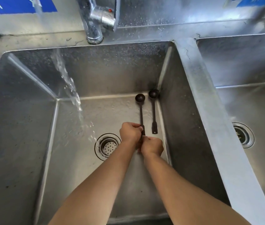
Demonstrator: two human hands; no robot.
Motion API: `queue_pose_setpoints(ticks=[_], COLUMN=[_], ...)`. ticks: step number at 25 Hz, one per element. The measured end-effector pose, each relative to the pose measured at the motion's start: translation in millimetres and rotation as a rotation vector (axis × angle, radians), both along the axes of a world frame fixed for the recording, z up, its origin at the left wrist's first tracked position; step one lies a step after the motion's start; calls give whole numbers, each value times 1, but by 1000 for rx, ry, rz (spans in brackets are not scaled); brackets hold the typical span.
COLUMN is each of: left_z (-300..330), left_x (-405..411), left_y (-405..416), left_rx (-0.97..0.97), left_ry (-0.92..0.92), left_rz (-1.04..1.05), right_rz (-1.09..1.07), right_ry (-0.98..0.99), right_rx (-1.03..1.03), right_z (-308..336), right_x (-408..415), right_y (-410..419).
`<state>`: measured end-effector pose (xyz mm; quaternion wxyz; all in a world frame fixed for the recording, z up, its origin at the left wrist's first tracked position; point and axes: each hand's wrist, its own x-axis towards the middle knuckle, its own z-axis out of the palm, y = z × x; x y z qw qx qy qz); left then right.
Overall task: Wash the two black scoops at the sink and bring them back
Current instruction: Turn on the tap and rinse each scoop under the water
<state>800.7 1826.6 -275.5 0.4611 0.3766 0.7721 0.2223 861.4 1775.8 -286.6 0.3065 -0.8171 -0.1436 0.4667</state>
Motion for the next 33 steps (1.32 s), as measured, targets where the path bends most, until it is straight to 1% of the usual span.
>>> queue_pose_setpoints(ticks=[4, 7, 10, 14, 17, 23, 25, 28, 30, 33], left_z=[-8, -12, -15, -17, -17, -10, 1, 22, 39, 56], left_x=[-1, 3, 5, 4, 6, 5, 1, -14, -32, -63], left_y=[11, 16, 20, 20, 19, 11, -1, -27, -48, -71], left_rx=[35, 65, 63, 81, 79, 106, 101, 112, 111, -26], left_ry=[78, 142, 151, 176, 174, 166, 144, 114, 86, 57], left_rz=[-26, -109, -123, -118, -108, -138, -152, -189, -201, -295], right_rz=[22, -33, -56, -24, -71, -51, 9, 177, 345, 631], right_ry=[10, -8, -32, -76, -53, -38, -48, -81, -97, -119], right_rx=[-32, -57, -65, -86, -111, -121, -115, -42, -15, -15], right_z=[-8, -14, -20, -21, -23, -14, -1, 27, 50, 78], right_x=[-3, 1, 3, 3, 1, 3, 2, -3, -7, -12], right_y=[15, 21, 26, 30, 30, 28, 21, 3, -7, -21])
